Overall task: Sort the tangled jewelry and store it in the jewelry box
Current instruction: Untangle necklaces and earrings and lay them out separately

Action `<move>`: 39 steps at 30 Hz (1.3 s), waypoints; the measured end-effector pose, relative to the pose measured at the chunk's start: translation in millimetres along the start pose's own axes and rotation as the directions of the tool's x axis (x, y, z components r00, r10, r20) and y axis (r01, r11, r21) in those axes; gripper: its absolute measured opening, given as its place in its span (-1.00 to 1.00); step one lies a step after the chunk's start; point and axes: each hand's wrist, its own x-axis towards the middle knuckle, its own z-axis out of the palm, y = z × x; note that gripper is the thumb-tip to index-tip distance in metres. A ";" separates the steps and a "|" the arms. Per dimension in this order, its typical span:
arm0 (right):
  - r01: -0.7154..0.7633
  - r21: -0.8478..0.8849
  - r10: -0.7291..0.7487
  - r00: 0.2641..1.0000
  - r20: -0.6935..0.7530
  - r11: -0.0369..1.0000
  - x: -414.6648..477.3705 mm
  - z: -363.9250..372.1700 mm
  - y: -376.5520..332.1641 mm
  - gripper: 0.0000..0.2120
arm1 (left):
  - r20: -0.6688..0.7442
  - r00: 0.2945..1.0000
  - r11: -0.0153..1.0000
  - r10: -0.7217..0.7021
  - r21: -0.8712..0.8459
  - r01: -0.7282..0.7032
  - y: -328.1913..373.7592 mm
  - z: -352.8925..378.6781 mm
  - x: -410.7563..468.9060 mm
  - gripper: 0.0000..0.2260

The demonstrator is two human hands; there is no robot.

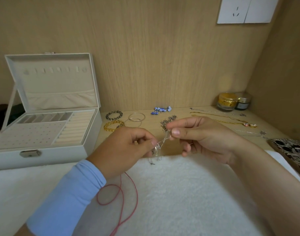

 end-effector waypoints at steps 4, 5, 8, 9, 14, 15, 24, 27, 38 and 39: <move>-0.016 -0.175 0.019 1.000 0.017 0.984 0.6 -3.4 2.0 -0.77 | 0.011 1.000 0.997 -0.010 0.077 0.009 -1.6 -3.8 0.0 -0.88; -0.015 -0.242 0.026 0.999 0.042 0.970 0.5 -2.5 2.4 -0.81 | 0.030 0.999 0.997 -0.026 0.070 0.024 -2.1 -4.2 -0.3 -0.88; -0.007 -0.418 0.050 0.995 0.091 0.908 -0.2 3.5 5.3 -0.76 | 0.119 0.991 0.996 -0.064 0.076 0.055 -1.9 -4.8 -2.0 -0.94; -0.004 -0.473 0.058 0.993 0.099 0.881 -0.4 5.5 5.9 -0.73 | 0.146 0.987 0.995 -0.066 0.087 0.053 -2.5 -5.0 -2.3 -0.95; -0.008 -0.604 0.155 0.969 0.193 0.797 -7.7 4.9 2.9 -0.81 | 0.192 0.981 0.998 -0.034 0.055 0.024 -0.6 -3.0 -3.1 -0.91; -0.006 -0.621 0.163 0.967 0.196 0.783 -8.9 5.3 2.3 -0.84 | 0.192 0.981 0.999 -0.039 0.009 0.038 0.5 -0.6 -3.3 -0.90; 0.134 -0.508 -0.107 0.991 0.082 0.851 -2.5 6.0 5.6 -0.89 | 0.033 0.999 0.991 -0.003 -0.131 0.008 0.2 5.0 0.0 -0.89; 0.186 -0.467 -0.172 0.982 0.072 0.865 -0.2 9.6 9.1 -0.87 | -0.012 1.000 0.984 0.020 -0.177 -0.022 -2.4 6.3 1.7 -0.91; 0.166 -0.324 -0.144 0.985 0.092 0.932 3.3 8.0 11.8 -0.86 | -0.034 0.999 0.980 0.015 -0.197 -0.022 -1.3 10.3 2.4 -0.91; 0.155 -0.348 -0.127 0.987 0.101 0.925 3.0 7.9 12.4 -0.82 | -0.041 0.999 0.982 0.013 -0.190 -0.021 -1.1 10.8 2.1 -0.91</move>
